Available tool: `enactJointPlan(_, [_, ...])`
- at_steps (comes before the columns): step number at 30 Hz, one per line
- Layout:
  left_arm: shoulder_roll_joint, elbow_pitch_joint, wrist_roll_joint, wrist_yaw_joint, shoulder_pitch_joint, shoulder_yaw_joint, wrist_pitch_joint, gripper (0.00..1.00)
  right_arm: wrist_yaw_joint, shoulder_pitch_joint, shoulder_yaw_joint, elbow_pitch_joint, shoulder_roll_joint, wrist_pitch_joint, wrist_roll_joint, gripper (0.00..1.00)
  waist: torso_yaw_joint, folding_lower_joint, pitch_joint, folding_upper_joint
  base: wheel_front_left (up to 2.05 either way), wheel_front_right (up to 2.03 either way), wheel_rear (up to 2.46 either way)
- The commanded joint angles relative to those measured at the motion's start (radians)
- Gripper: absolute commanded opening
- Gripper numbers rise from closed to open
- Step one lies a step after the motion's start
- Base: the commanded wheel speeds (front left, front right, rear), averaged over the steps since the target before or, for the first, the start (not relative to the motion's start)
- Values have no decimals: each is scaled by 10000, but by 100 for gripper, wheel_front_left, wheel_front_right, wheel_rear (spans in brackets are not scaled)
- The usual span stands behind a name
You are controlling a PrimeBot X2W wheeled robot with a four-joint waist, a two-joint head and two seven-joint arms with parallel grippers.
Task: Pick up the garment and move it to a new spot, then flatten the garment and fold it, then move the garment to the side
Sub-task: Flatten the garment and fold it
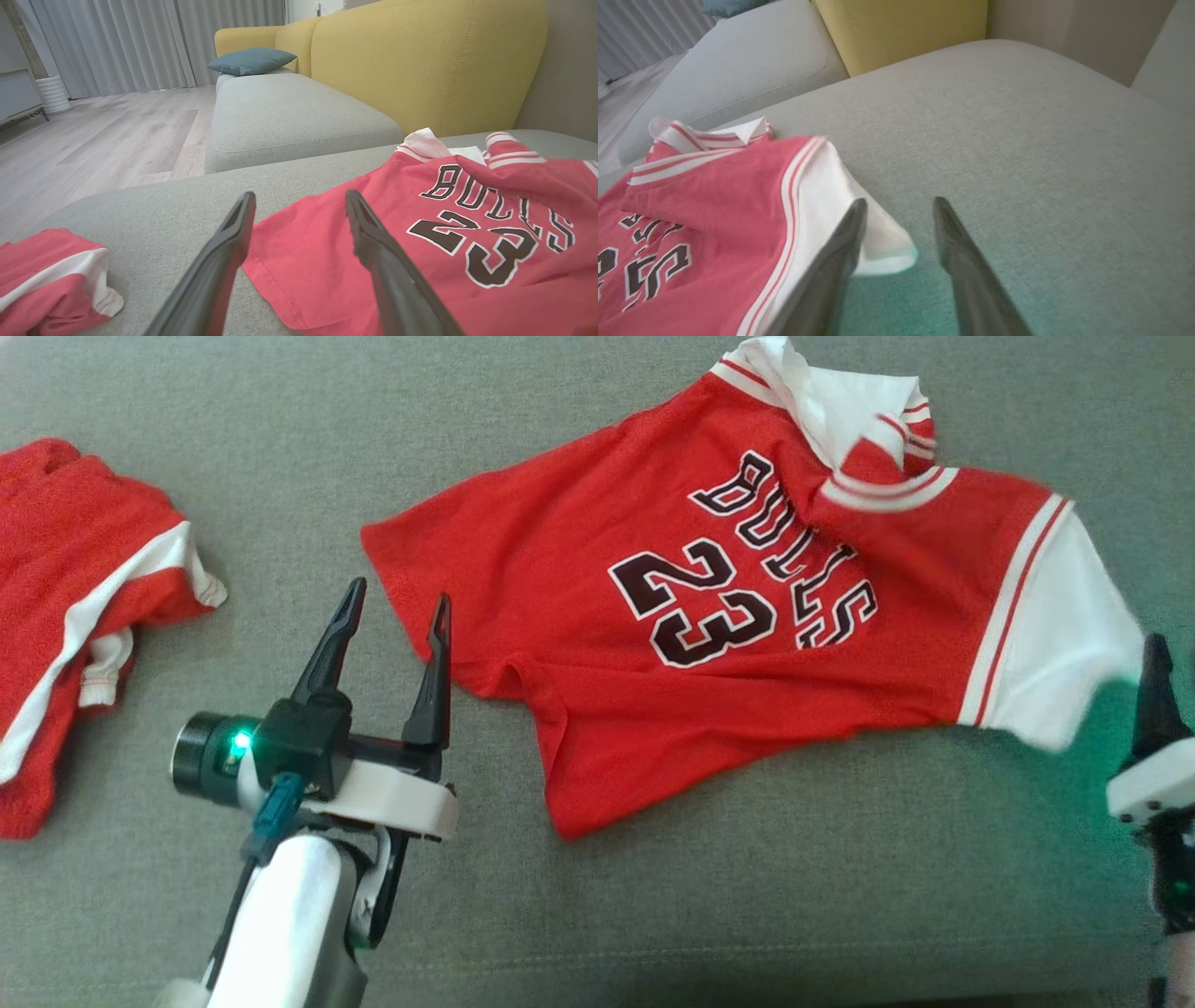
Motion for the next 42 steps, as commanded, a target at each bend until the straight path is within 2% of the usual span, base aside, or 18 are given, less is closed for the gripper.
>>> enactJointPlan(1, [75,-277,75,-9,-289,272,-51,100,39,-113,72,-301,-199,-181,-9,100,2,0,-21,0,0,0,0])
enactJointPlan(6, [106,-256,71,21,-158,313,-51,100,39,189,24,-727,-266,-1403,-265,100,-23,0,-193,0,0,0,0])
enactJointPlan(9, [152,-278,76,82,-21,377,-51,100,39,524,590,-1432,-390,-2213,-571,100,-67,0,-364,0,0,0,0])
enactJointPlan(13, [209,-335,79,201,225,472,-51,100,39,1085,1618,-2573,-408,-2752,-927,100,-108,0,-632,0,0,0,0])
enactJointPlan(19, [258,-402,37,340,609,563,-51,100,39,1968,2908,-3740,-181,-2614,-1099,100,-109,0,-1037,0,0,0,0])
enactJointPlan(23, [268,-422,-27,435,859,615,-51,100,39,2382,3411,-4105,-5,-2502,-1050,100,-90,0,-1231,0,0,0,0])
enactJointPlan(37, [395,-543,-65,597,1067,612,-50,100,39,2529,3543,-4359,185,-2351,-933,100,-30,0,-1251,0,0,0,0])
enactJointPlan(39, [411,-585,-53,531,1046,507,35,100,39,2521,3529,-4357,197,-2337,-917,100,-27,0,-1225,0,0,0,0])
enactJointPlan(42, [351,-623,-169,83,1101,28,561,100,39,2534,3540,-4308,212,-2290,-878,100,-8,0,-1177,0,0,0,0])
